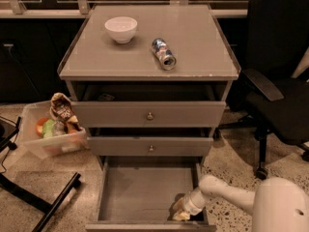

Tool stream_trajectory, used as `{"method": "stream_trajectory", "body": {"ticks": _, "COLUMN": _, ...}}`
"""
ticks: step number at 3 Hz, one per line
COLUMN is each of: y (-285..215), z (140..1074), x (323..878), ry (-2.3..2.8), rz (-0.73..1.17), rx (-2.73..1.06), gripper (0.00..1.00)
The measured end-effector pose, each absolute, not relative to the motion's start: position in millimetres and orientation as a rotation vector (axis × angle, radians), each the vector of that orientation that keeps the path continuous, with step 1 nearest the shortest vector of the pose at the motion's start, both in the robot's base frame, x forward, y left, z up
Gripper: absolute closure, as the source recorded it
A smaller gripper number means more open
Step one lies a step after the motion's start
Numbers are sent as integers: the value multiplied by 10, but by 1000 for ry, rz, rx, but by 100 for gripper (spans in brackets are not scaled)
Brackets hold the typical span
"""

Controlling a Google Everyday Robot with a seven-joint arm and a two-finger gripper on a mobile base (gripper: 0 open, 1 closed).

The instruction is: Open bottom drawer

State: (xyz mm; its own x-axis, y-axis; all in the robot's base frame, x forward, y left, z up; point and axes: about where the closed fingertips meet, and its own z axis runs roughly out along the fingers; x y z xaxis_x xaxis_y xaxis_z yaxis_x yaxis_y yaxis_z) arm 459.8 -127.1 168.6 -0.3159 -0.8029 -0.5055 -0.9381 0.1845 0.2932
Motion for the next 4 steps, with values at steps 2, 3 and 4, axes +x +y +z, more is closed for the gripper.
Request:
{"method": "stream_trajectory", "body": {"ticks": 2, "y": -1210, "z": 1961, "x": 4726, "ry": 2108, "rz": 775, "rx": -1659, "gripper": 0}}
{"method": "stream_trajectory", "body": {"ticks": 3, "y": -1173, "z": 2119, "x": 4786, "ry": 2059, "rz": 730, "rx": -1633, "gripper": 0}}
{"method": "stream_trajectory", "body": {"ticks": 4, "y": -1169, "z": 2122, "x": 4786, "ry": 2058, "rz": 729, "rx": -1630, "gripper": 0}}
